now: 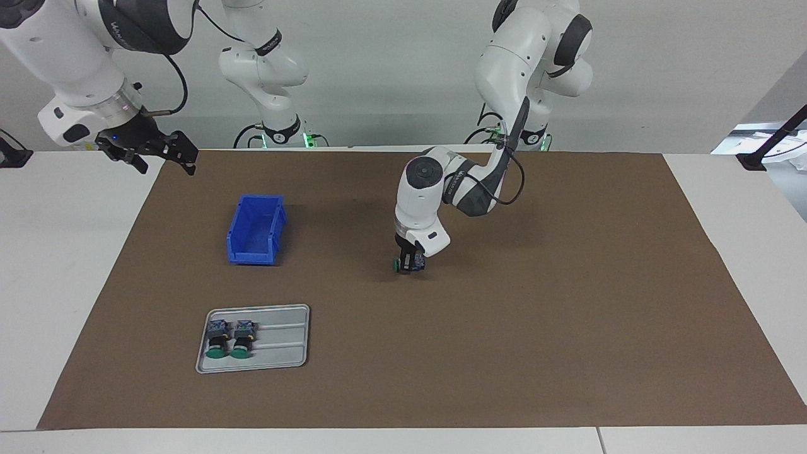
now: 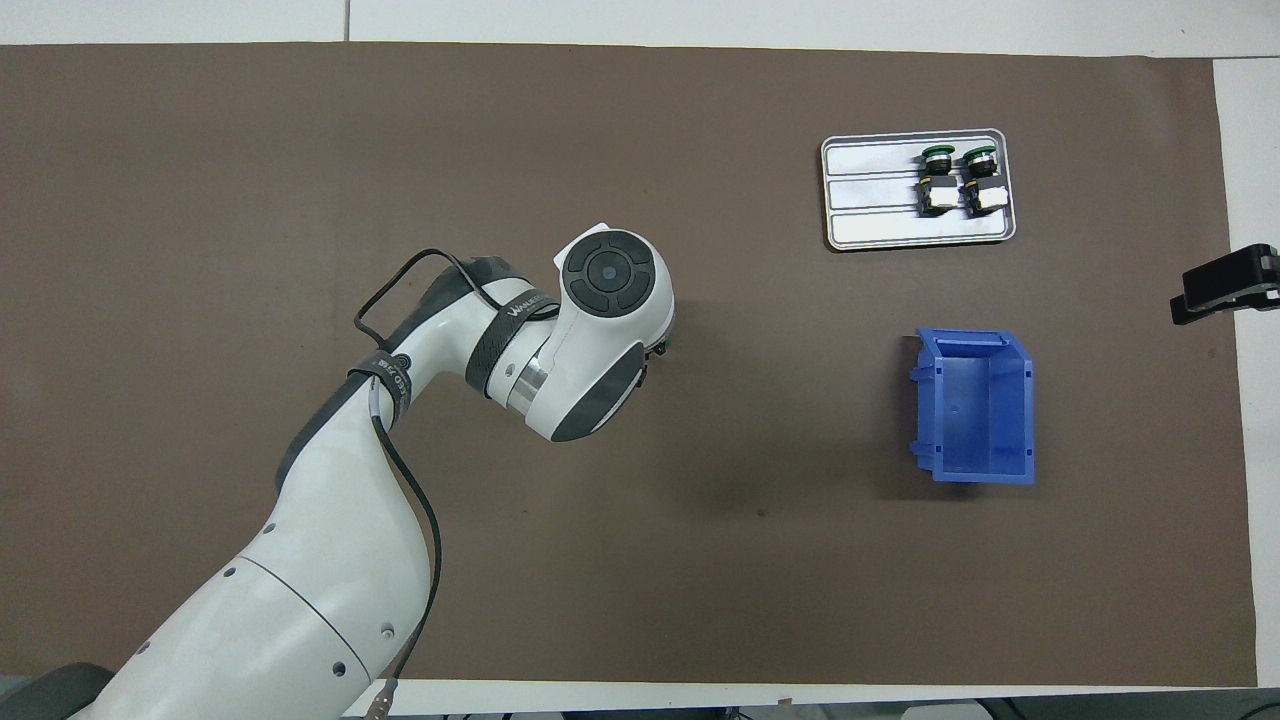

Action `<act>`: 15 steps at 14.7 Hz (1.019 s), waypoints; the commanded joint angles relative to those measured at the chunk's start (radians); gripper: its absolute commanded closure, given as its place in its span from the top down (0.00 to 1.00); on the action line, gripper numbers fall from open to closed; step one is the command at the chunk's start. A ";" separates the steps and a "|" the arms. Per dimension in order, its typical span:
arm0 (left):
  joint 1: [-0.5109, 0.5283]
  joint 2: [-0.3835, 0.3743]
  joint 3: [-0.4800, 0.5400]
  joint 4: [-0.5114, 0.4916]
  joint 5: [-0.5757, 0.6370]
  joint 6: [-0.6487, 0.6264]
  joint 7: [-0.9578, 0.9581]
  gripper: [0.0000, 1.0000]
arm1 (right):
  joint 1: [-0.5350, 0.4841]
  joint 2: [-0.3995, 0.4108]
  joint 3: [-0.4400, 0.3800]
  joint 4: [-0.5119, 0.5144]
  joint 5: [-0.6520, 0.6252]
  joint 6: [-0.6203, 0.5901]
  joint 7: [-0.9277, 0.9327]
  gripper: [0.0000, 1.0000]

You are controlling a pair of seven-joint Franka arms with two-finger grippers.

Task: Place and press button with both arms
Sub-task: 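Press down on the green button with the left gripper, then raise the left gripper and bring it level beside the button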

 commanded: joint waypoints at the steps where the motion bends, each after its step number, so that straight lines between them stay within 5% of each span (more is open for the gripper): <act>1: -0.012 0.000 0.014 -0.002 0.010 0.004 -0.010 0.26 | -0.001 -0.026 -0.003 -0.030 0.013 0.009 -0.019 0.98; 6: -0.003 -0.023 0.014 0.006 0.015 -0.001 -0.004 0.11 | -0.001 -0.026 -0.003 -0.030 0.013 0.009 -0.017 0.98; 15: 0.116 -0.157 0.008 -0.064 -0.064 0.014 0.018 0.15 | -0.001 -0.026 -0.003 -0.030 0.013 0.009 -0.017 0.98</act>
